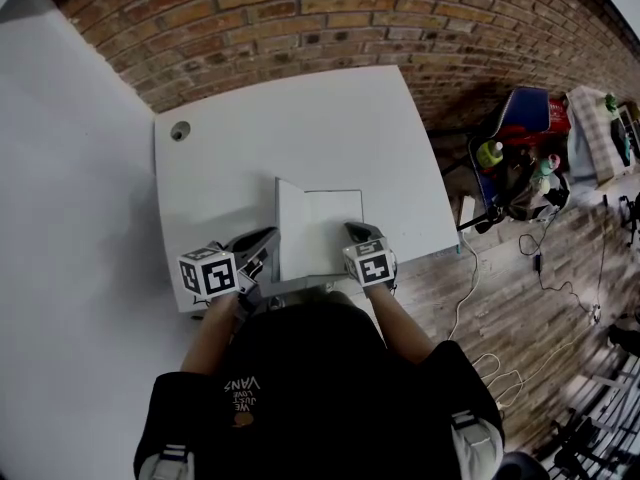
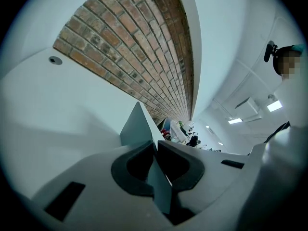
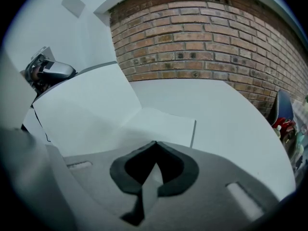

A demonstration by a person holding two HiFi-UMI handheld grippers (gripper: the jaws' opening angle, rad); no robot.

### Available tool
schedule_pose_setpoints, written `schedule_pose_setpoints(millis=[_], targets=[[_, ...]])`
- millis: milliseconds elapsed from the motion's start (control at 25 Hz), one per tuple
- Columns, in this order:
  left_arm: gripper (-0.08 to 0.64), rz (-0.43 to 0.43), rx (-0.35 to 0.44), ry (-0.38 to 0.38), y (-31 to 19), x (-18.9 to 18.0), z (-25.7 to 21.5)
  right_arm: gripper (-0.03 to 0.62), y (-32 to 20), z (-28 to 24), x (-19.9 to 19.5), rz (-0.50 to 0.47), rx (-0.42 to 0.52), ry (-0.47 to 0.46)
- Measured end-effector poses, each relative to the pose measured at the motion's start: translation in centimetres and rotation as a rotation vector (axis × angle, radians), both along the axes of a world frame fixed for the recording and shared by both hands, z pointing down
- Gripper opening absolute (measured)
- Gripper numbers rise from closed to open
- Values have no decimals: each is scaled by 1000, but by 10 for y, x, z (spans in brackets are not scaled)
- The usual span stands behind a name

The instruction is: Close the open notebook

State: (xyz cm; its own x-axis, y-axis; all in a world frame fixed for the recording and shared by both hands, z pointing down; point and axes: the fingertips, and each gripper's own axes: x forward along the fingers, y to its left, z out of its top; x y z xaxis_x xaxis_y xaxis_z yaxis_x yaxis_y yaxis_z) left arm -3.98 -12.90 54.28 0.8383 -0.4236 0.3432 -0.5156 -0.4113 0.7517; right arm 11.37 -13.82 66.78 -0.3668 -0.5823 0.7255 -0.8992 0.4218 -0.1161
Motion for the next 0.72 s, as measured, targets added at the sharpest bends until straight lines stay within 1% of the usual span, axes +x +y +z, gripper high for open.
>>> schedule_pose_setpoints(millis=[400,720], targets=[[43,58,10,34,-1,19,-5,-2,1,-17,7,49,36,-30],[46,106,14,60,0,33,-9,-2,7,-30,22,105,63,-36]])
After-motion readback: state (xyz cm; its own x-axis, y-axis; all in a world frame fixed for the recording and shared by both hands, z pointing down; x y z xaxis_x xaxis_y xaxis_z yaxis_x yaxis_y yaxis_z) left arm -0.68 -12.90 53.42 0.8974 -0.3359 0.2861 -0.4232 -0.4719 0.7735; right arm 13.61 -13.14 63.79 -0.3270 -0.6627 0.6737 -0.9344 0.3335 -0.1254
